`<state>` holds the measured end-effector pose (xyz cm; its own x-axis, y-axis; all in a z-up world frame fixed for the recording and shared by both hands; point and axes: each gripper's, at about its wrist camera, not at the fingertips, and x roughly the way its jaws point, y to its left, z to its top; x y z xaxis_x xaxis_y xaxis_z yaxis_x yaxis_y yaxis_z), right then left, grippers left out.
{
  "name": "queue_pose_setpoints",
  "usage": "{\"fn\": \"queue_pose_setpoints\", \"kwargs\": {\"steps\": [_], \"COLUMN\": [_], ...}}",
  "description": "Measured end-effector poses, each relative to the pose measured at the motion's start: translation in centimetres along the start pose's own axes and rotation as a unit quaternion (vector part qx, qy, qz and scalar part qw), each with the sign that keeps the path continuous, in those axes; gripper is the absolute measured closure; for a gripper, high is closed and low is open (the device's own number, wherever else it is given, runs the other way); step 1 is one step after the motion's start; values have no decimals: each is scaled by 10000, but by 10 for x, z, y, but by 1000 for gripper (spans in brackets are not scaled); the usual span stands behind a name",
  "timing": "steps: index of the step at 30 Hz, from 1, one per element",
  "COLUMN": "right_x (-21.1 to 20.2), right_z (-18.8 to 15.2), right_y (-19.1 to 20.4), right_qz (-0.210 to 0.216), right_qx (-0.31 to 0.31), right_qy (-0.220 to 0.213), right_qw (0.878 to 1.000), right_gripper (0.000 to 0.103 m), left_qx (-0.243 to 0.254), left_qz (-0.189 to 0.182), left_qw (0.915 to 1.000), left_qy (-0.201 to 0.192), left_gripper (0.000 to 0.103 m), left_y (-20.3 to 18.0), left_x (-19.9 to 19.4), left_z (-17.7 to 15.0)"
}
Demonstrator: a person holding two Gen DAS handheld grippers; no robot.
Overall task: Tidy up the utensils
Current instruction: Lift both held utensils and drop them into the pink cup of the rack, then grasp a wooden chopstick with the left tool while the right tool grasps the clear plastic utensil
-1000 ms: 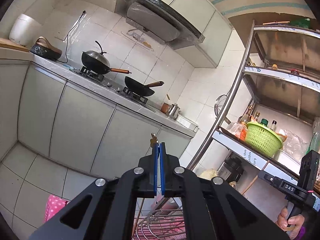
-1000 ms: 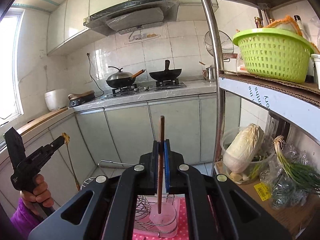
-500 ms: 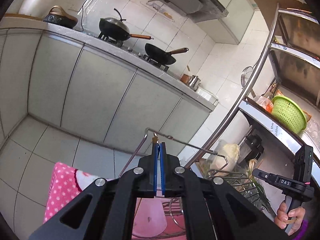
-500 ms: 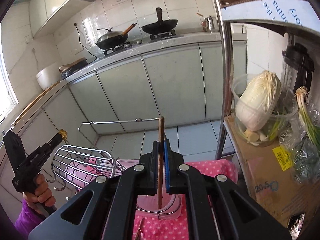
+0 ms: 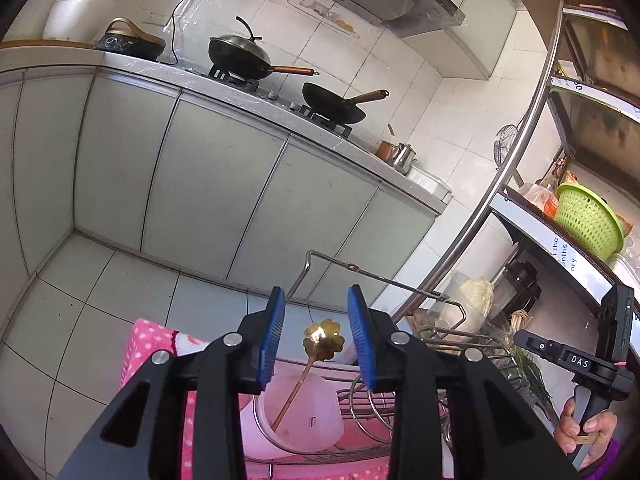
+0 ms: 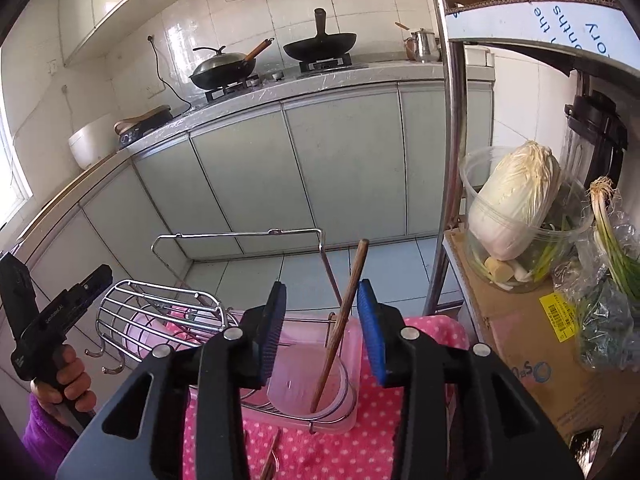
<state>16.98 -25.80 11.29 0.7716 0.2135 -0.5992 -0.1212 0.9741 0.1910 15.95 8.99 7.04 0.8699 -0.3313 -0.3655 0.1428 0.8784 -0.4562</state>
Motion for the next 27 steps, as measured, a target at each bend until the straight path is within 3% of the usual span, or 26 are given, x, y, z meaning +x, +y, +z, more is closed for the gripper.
{"fn": "queue_pose_setpoints", "kwargs": {"steps": [8,13,17,21,27], "right_x": [-35,-58,-58,-41,-4], "right_z": [-17,-50,-83,-122,-173], "right_y": [-4,7,17,24,19], "right_qz": [-114,-28,260,418,485], "right_qx": [16,-59,-21,74,434], "right_qy": [-145,-171,26,407,1087], "right_qw": [9998,9998,9997,9983,9919], "right_gripper": [65,65,65,65,65], "left_qx": [136,401,506,408,340], "left_qz": [112,133,124,212,400], "left_qw": [9998,9988,9962,9893,9659], "left_qy": [32,251,692,1385,2535], "left_gripper": [71,71,71,71,75], "left_y": [-5,-15,-19,-15,-5], "left_x": [-35,-63,-72,-64,-33], "left_z": [-2,-22,-49,-87,-151]}}
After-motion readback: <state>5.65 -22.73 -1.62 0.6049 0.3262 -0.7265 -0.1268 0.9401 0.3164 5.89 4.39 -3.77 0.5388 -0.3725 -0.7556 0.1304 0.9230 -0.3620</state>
